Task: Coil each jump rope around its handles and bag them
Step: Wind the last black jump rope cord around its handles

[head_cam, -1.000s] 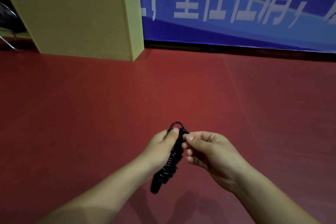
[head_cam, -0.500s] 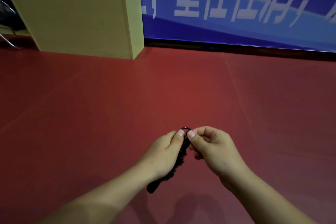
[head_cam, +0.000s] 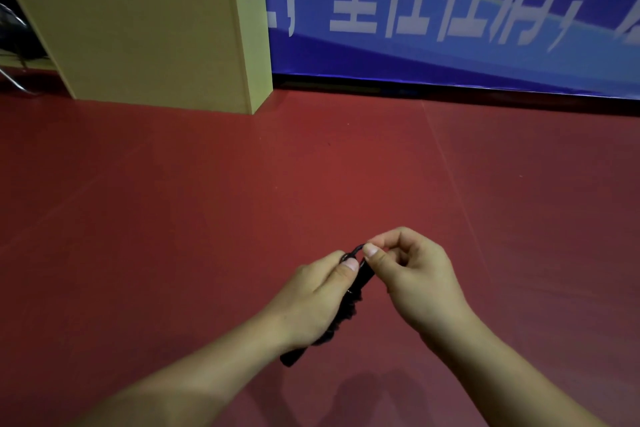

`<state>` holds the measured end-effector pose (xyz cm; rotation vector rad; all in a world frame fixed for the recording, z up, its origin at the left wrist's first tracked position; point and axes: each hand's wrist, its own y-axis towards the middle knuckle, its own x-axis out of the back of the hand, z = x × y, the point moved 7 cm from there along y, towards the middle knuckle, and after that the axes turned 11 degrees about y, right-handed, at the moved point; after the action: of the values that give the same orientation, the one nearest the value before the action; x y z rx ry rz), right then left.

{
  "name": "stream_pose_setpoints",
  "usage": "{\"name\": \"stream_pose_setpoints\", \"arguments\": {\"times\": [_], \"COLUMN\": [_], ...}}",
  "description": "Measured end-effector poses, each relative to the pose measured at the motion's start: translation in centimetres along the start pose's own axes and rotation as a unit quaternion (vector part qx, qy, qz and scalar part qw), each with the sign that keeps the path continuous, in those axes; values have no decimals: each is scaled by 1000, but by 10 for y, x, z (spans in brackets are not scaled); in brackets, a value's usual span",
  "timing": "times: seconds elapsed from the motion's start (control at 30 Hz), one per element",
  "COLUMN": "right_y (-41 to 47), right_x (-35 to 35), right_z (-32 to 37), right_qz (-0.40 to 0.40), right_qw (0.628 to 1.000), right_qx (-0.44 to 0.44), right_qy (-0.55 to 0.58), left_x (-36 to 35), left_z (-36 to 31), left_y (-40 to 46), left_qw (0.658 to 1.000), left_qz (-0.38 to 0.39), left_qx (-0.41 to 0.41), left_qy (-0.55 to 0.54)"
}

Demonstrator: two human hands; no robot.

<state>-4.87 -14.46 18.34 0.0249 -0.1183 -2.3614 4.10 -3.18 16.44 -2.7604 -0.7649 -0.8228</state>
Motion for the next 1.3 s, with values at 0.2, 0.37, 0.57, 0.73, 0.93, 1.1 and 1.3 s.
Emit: {"name": "stream_pose_setpoints", "arguments": {"times": [0.2, 0.37, 0.57, 0.73, 0.93, 1.1, 1.3], "right_y": [-2, -1, 1, 2, 12, 10, -9], "right_x": [1, 2, -8, -25, -48, -83, -137], "right_z": [7, 0, -17, -14, 2, 7, -17], "right_qz": [2, -18, 23, 77, 73, 53, 117], "right_qw": [999, 986, 973, 964, 981, 983, 977], "right_qx": [3, -72, -182, -207, -114, -60, -70], "right_qy": [51, 147, 138, 149, 135, 166, 166], "left_x": [4, 14, 23, 32, 40, 68, 99], "left_z": [0, 5, 6, 12, 24, 37, 71], "left_y": [2, 4, 4, -1, -14, -33, -68], "left_qw": [999, 997, 993, 983, 995, 983, 960], "left_qz": [-30, -81, -100, -104, -30, -23, -34], "left_qx": [-9, 3, -20, 0, 95, 166, 254], "left_qy": [-6, 12, 60, 155, 27, -70, -115]}}
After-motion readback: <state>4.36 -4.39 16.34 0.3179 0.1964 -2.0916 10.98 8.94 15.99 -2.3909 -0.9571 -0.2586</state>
